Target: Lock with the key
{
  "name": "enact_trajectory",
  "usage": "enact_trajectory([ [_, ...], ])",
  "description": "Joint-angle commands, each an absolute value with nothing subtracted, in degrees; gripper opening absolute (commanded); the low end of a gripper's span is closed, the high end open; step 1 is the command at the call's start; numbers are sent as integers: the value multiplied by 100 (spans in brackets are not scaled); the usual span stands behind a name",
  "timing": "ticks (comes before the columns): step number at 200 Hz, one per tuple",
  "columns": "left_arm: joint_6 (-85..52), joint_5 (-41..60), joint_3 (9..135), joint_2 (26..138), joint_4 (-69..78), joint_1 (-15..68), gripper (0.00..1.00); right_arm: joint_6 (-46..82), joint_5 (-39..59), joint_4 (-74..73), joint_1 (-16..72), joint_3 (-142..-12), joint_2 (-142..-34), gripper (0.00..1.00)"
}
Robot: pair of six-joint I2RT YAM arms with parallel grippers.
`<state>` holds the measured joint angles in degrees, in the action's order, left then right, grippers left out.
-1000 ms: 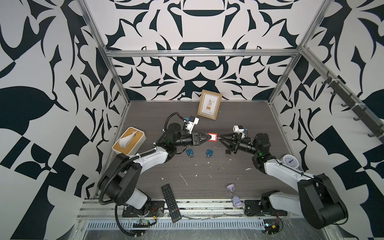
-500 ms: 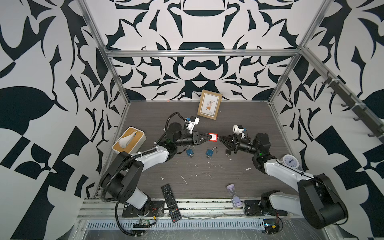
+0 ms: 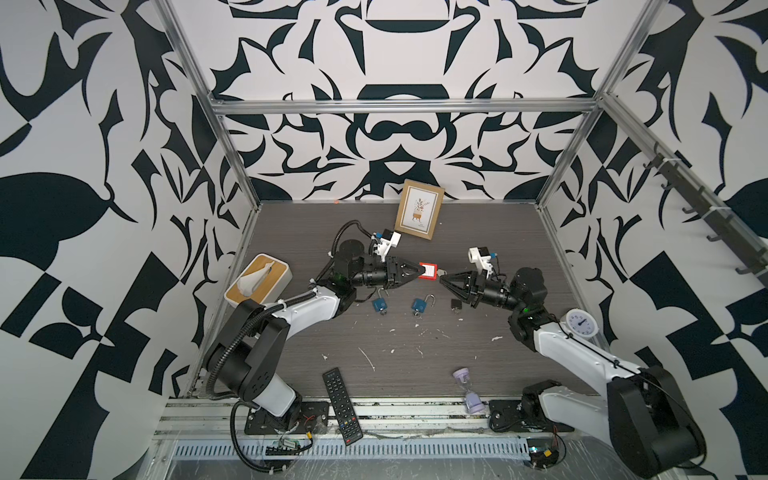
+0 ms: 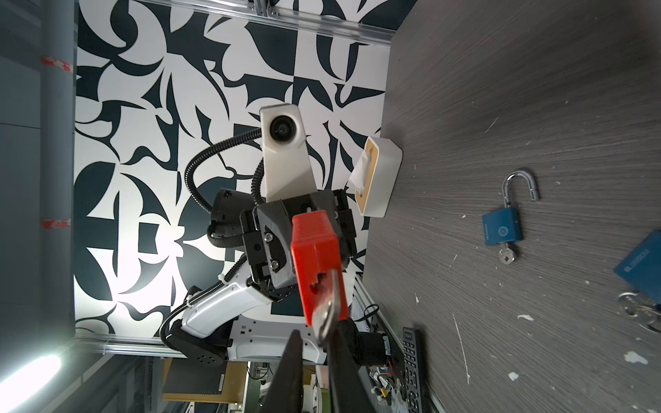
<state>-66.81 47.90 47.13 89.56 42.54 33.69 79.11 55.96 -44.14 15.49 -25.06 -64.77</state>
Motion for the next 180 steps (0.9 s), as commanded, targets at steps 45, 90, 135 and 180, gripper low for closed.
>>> enact_trajectory([
  [45, -7069, 5062, 4808, 8878, 4591, 3343, 0, 6605, 5473, -3037, 1579, -2919, -6194, 17],
  [90, -6944, 5044, 4773, 8856, 4452, 3319, 0, 6637, 5613, -3136, 1573, -3050, -5815, 22],
  [135, -7038, 5040, 4772, 8989, 4693, 3306, 0, 6362, 5544, -2630, 1564, -3234, -5709, 34],
  [180, -7066, 5070, 4781, 8951, 4721, 3307, 0, 6546, 5494, -2934, 1569, -3339, -6079, 33],
])
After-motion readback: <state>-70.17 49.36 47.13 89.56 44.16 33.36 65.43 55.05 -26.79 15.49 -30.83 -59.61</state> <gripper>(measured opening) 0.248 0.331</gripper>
